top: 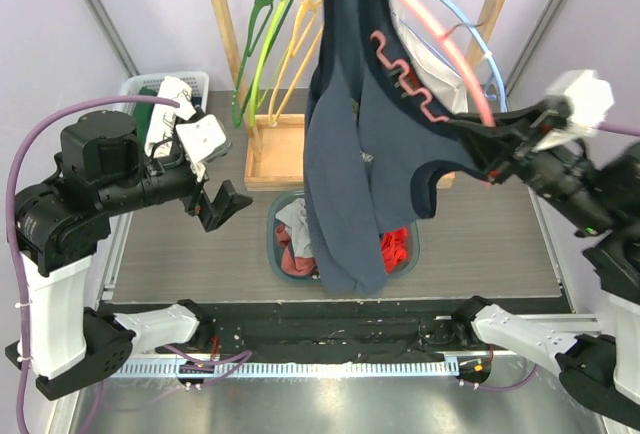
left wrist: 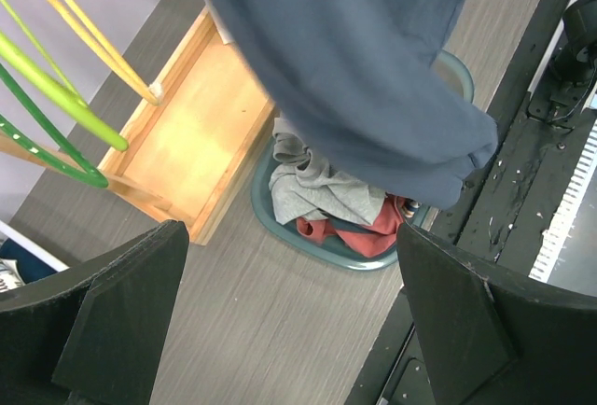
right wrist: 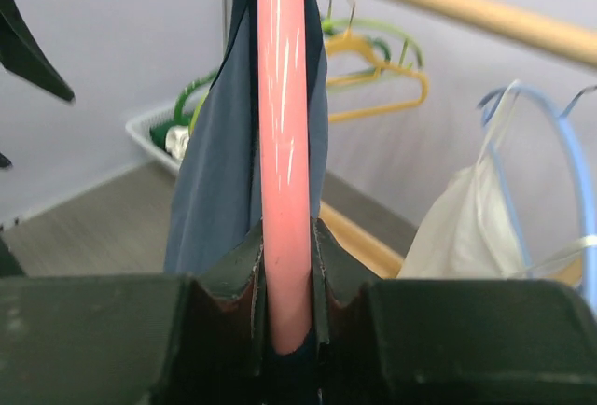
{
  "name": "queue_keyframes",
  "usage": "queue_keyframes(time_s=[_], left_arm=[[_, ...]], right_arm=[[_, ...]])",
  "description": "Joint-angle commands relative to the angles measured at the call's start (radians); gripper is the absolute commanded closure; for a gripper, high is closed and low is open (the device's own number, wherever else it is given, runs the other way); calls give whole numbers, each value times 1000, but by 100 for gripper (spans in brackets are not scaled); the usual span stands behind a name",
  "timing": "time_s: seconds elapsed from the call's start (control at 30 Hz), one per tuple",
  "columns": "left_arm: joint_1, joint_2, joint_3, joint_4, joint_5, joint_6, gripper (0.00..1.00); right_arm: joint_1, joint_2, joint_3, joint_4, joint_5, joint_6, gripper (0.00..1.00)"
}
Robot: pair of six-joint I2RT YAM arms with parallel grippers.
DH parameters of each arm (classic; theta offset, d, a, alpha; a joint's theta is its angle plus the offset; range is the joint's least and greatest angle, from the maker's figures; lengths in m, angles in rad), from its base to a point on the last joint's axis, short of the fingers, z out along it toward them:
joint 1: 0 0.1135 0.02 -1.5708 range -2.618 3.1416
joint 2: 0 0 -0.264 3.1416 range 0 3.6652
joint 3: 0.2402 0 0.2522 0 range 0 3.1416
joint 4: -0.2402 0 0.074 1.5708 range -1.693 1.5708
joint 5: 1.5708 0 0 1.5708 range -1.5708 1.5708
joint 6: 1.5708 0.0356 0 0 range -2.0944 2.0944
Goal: Remove the tank top from the hanger
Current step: Pick up the hanger from the clothesline.
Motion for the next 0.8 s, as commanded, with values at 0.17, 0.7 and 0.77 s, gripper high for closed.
queue_keyframes(time_s=[0.17,0.7,0.77], left_arm=[[5,7,37,20,16,-20,0],[6,19,62,20,27,-23,0],[6,18,62,20,25,-23,0]], right_arm=[[4,14,147,247,31,8,99],[3,79,182,245,31,2,99],[4,89,201,230,15,2,99]])
